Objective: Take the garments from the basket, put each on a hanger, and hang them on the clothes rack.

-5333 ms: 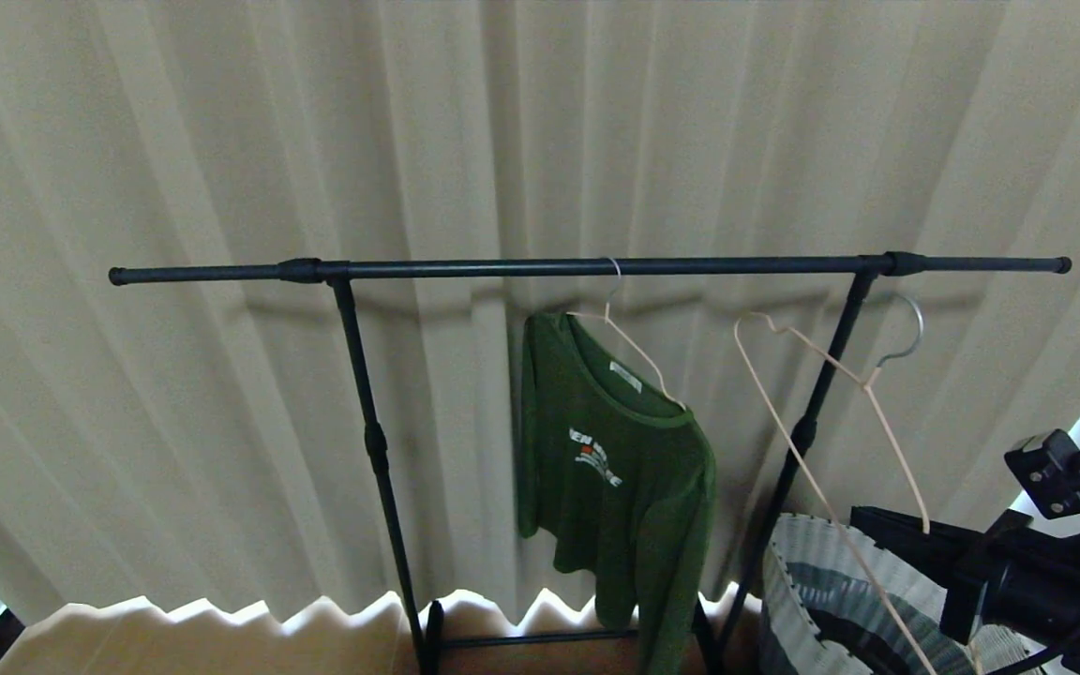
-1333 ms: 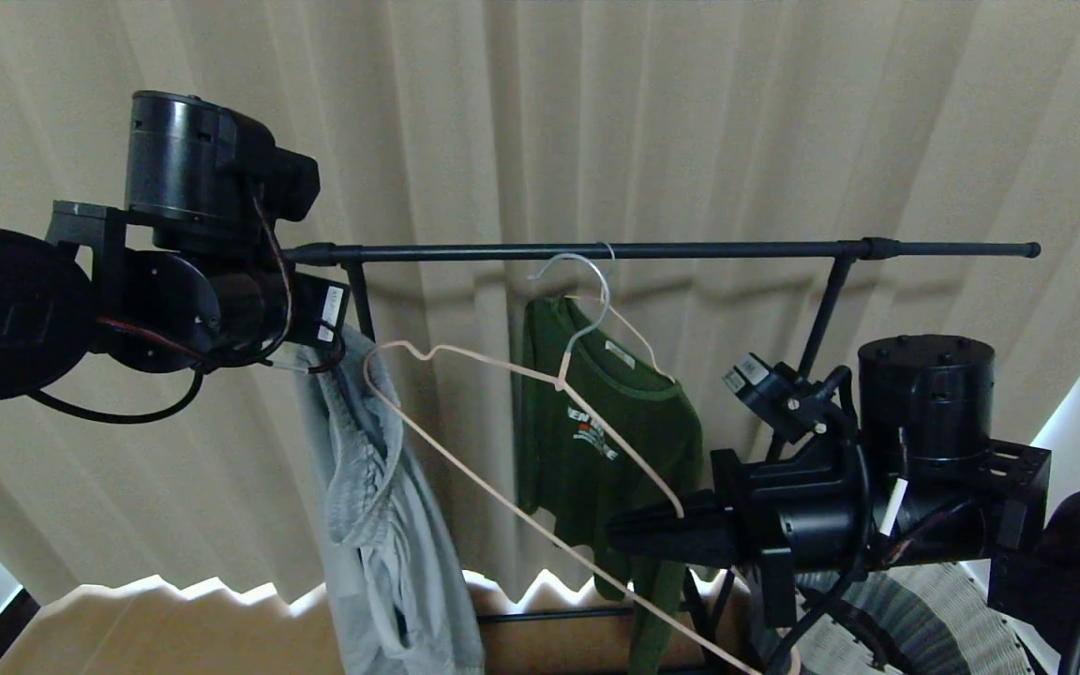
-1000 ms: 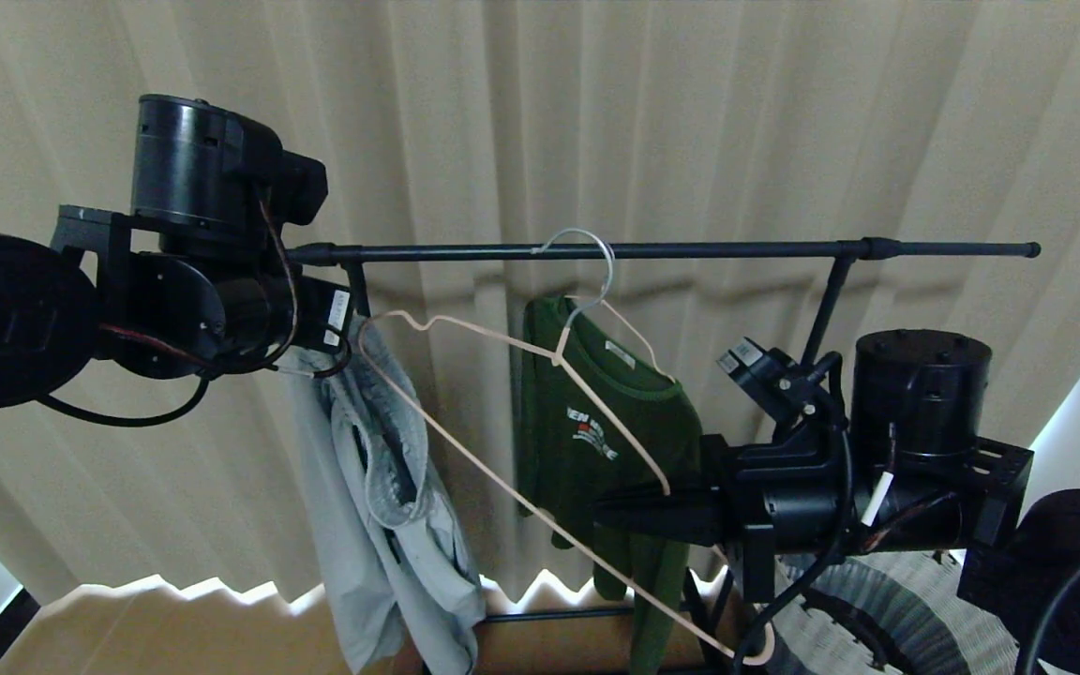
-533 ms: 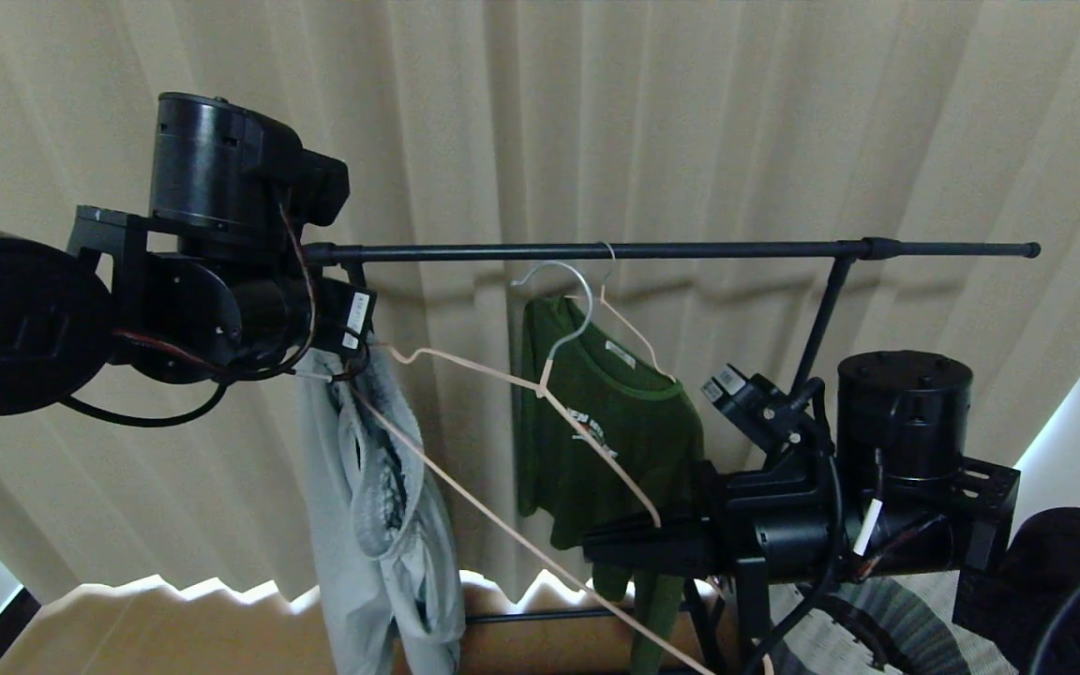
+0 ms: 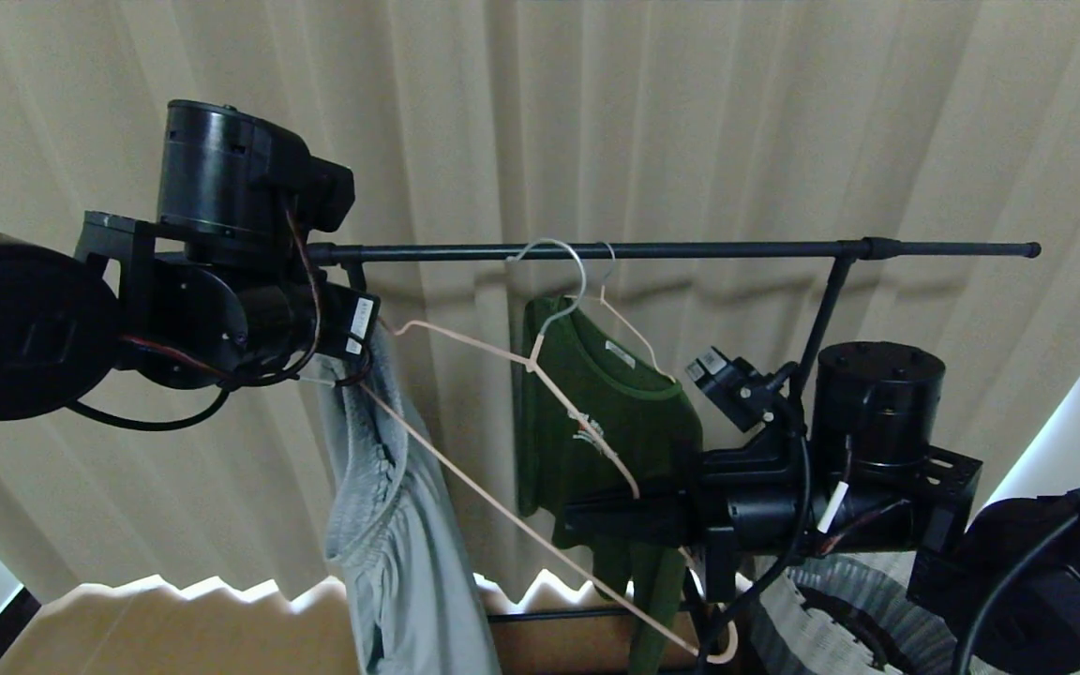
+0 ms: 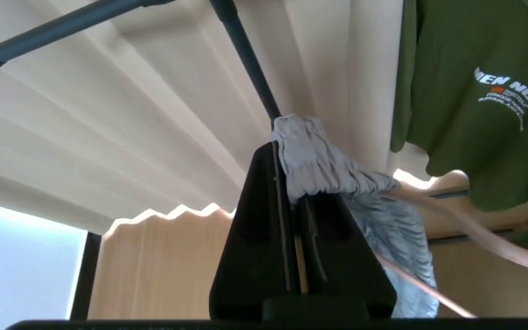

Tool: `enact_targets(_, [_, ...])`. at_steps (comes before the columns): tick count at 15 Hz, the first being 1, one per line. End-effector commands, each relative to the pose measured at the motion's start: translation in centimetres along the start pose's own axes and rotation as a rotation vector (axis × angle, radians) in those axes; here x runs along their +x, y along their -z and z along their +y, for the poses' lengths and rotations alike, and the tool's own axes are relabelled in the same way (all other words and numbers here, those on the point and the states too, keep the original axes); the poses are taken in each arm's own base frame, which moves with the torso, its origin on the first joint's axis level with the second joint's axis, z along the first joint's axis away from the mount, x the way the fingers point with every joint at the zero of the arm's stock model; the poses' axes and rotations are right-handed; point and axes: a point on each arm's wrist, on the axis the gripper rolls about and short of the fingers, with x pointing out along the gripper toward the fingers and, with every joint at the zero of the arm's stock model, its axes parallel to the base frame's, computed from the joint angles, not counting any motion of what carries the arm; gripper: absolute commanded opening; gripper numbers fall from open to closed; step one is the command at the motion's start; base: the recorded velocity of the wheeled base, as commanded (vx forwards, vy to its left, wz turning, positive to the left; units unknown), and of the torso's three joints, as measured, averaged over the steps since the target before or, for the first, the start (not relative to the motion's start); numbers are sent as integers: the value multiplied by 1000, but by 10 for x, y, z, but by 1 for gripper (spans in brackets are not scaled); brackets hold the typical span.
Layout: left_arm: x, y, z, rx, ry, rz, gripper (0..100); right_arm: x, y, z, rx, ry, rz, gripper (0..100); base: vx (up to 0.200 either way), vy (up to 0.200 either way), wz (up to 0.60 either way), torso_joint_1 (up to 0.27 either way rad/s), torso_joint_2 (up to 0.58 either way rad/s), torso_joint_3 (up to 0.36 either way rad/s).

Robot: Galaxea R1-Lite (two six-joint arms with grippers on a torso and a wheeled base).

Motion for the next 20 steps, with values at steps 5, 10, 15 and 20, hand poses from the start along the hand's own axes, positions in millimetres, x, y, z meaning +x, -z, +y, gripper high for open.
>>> enact_targets(5, [-11,-3,-1,0,-13,-15,0,19,5,-23,40,4,17,0,0,0,0,0,0,0])
enact_targets(10, [-37,-2,-4,1,40,-9,0,25,2,-30,69,17,4,0,0,0,0,0,0,0])
enact_targets(15, [-61,-3,-32,-25,192,-39,0,34,-2,-31,55,0,1,0,0,0,0,0,0,0])
enact_targets(20, [-76,-4,-47,-2,293,-66,0,39,-7,-29,41,-2,-9,0,0,0,0,0,0,0])
